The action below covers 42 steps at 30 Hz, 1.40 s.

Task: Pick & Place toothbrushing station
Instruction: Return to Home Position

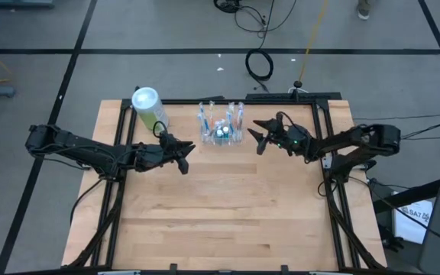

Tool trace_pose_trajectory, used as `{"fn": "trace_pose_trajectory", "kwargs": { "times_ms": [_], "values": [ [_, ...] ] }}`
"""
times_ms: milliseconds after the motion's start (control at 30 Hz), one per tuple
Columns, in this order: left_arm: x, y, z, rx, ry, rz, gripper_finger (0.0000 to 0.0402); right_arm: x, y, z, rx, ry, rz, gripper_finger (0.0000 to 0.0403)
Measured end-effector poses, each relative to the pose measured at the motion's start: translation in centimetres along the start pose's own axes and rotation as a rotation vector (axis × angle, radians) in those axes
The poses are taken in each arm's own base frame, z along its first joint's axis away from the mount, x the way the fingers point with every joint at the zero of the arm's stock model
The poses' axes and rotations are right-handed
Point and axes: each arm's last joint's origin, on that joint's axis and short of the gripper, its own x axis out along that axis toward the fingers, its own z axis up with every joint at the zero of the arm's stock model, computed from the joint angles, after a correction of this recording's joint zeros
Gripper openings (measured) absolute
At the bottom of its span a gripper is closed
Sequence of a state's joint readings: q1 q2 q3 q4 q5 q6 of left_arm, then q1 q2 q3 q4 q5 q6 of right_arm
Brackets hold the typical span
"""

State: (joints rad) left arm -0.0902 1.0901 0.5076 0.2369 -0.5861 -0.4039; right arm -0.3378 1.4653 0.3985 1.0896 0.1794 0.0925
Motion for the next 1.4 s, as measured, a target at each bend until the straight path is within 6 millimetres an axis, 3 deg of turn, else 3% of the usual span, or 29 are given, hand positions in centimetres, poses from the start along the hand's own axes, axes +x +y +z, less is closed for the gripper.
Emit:
{"fn": "trace_pose_trajectory", "kwargs": {
  "times_ms": [400,533,633,867,1100,1400],
  "values": [
    [-0.9,-0.9,-1.0,0.16,0.038,0.006,0.0085,-7.2,2.5,-1.2,0.049,-0.015,0.238,0.02],
    [-1.9,-0.7,-1.7,0.191,0.054,0.076,0.0085,-9.4,2.4,-1.5,0.022,-0.064,0.282,0.0198],
    [-2.9,0.2,-2.4,0.146,0.04,0.14,0.0085,-10.1,2.3,-0.2,0.043,-0.183,0.27,0.0192],
    [-5.1,3.0,-5.5,0.107,0.008,0.119,0.0085,-10.8,2.2,-0.2,-0.012,-0.14,0.291,0.0181],
    [-6.4,5.3,-8.9,0.032,-0.113,-0.058,0.0085,-11.6,2.3,0.9,-0.057,-0.236,0.415,0.018],
    [-6.9,5.9,-9.6,0.103,-0.072,0.012,0.0085,-12.1,2.1,1.1,-0.112,-0.241,0.426,0.018]
  ]
}}
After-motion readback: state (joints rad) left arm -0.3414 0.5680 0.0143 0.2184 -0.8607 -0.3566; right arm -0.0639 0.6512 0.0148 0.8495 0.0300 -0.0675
